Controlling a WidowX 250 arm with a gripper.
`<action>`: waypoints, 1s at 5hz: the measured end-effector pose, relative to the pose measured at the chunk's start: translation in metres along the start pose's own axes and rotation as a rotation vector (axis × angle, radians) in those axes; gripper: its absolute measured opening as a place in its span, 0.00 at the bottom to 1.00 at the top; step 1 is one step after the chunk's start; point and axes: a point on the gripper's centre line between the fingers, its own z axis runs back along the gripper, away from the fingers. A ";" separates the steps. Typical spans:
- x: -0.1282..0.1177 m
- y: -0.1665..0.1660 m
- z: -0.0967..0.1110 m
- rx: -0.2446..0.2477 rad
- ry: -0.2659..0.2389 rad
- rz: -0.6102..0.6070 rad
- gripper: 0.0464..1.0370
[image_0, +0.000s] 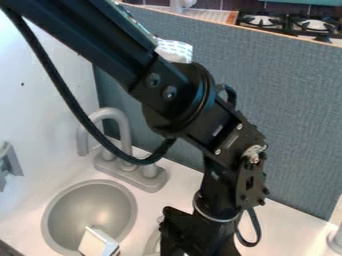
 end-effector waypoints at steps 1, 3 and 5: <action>-0.002 0.000 -0.006 0.006 0.024 0.001 0.97; 0.019 -0.010 -0.054 -0.012 0.036 -0.036 0.97; 0.033 -0.019 -0.088 -0.015 0.112 -0.069 0.97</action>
